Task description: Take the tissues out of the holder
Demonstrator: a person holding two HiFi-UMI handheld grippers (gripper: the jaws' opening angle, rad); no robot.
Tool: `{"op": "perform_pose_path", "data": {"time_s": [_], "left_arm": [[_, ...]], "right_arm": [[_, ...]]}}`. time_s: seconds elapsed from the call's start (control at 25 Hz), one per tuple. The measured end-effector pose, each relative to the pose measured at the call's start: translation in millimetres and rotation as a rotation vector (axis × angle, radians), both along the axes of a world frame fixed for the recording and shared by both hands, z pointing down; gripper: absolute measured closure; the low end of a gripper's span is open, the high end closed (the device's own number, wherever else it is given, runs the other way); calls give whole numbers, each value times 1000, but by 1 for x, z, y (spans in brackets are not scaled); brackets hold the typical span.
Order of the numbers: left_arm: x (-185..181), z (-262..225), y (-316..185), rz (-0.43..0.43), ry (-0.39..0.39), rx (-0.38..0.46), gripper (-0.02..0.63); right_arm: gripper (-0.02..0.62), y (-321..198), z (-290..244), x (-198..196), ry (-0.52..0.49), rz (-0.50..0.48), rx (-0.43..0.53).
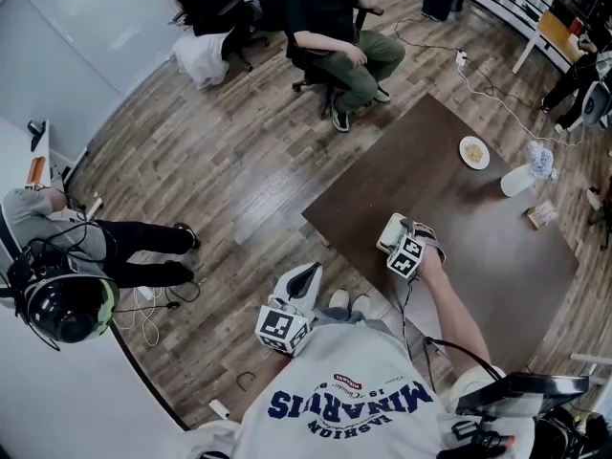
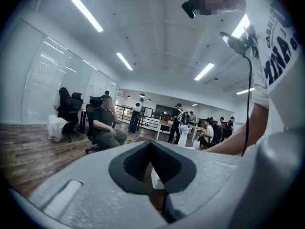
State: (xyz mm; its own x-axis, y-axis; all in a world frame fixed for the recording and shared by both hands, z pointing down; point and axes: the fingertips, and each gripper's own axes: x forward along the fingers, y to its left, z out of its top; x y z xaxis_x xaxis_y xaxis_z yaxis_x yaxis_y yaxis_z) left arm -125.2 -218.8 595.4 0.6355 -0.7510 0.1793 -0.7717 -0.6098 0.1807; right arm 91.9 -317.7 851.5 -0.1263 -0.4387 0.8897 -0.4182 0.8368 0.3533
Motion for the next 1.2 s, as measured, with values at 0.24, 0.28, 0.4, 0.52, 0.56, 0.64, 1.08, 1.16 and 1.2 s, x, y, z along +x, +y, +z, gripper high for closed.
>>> {"op": "perform_pose_path", "data": {"time_s": [0.24, 0.28, 0.4, 0.52, 0.56, 0.64, 1.08, 1.16, 1.2], "left_arm": [[7, -3, -3, 33, 8, 12, 601], [9, -4, -2, 41, 8, 14, 601], [14, -4, -3, 63, 10, 18, 601], [22, -4, -8, 94, 14, 21, 601], [25, -4, -8, 107, 13, 23, 601], [35, -5, -9, 137, 9, 30, 601], [91, -34, -18, 300, 9, 107, 601], [104, -44, -18, 328, 7, 122, 601], [111, -48, -17, 341, 7, 130, 601]], "right_arm": [[233, 2, -21, 2, -11, 27, 44], [233, 3, -28, 1, -15, 29, 59], [233, 2, -52, -2, -43, 40, 115], [233, 0, -85, -3, -84, 66, 179], [233, 1, -98, -2, -99, 78, 203], [233, 5, -125, 2, -138, 106, 256], [233, 57, -273, 19, -424, 244, 519], [233, 67, -298, 27, -487, 276, 560], [233, 73, -309, 31, -518, 294, 581]]}}
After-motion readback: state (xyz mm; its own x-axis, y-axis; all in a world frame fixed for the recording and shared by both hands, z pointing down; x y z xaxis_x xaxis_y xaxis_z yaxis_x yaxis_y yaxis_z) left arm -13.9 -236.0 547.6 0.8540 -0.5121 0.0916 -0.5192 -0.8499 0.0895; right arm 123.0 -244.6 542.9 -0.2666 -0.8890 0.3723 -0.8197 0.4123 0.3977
